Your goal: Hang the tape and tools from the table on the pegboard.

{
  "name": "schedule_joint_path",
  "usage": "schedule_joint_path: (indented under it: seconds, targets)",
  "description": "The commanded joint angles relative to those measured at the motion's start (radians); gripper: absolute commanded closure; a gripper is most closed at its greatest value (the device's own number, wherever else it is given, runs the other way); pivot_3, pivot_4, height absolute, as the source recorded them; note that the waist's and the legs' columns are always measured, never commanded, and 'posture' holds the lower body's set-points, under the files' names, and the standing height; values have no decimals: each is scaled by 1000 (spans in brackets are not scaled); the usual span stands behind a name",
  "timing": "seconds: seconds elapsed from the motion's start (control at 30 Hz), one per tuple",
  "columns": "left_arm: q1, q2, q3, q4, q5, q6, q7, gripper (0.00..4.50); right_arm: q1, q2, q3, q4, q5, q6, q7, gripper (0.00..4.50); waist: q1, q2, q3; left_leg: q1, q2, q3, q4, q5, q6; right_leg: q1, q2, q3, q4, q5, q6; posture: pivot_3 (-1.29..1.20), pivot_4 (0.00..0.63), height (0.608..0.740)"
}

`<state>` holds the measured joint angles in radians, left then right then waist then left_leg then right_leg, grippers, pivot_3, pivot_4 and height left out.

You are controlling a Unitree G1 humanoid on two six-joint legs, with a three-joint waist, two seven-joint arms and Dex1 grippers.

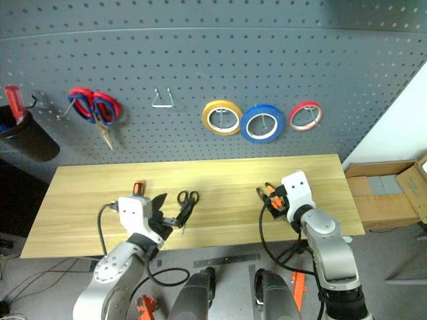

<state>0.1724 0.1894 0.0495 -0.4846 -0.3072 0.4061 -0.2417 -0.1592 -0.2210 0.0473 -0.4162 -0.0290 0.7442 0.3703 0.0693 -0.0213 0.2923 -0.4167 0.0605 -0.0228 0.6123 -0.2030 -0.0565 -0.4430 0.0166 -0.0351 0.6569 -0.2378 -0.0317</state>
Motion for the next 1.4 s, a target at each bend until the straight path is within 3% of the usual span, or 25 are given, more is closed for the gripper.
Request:
schedule_joint_path:
  seconds: [0.03, 0.47, 0.77, 1.0, 1.13, 1.4]
  targets:
    - [5, -16, 2, -64, 5, -37, 20, 0, 3, -17, 1, -24, 4, -54, -14, 9, 0, 0, 0, 0, 0, 0, 0, 0, 0, 0, 0, 0, 0, 0, 0, 180, 298, 740]
    - [22, -69, 22, -79, 60, -89, 131, 0, 73, -49, -21, 38, -6, -287, -64, 9, 3, 0, 0, -1, 0, 1, 0, -1, -2, 0, 0, 0, -2, 0, 0, 192, 294, 740]
    - [3, -70, 4, -71, 75, -83, 140, 0, 82, -53, -22, 59, -11, -322, -96, 9, 4, 0, 0, -1, 0, 0, 0, -1, -2, 1, 0, 0, -3, 0, 0, 177, 286, 740]
    - [-95, 64, -36, -45, -6, 1, -45, 0, -25, -91, 45, 42, 6, -2, -33, 9, 3, 0, 0, -1, 0, 0, 1, -1, -3, 0, 0, 0, -1, 0, 0, 162, 288, 740]
    - [-163, 171, -31, 28, -64, 25, -207, 0, -177, -66, 36, 115, 65, 216, -6, 9, -1, 0, 0, -2, -1, 1, 1, -1, -3, 0, 1, 0, -1, 0, 0, 162, 291, 740]
    - [-187, 319, -113, 155, -33, -30, -454, 0, -442, -5, 47, 421, 89, 303, -23, 9, -16, 0, 0, -2, -1, 1, 1, -1, -2, 0, 0, 1, -1, 0, 0, 172, 296, 740]
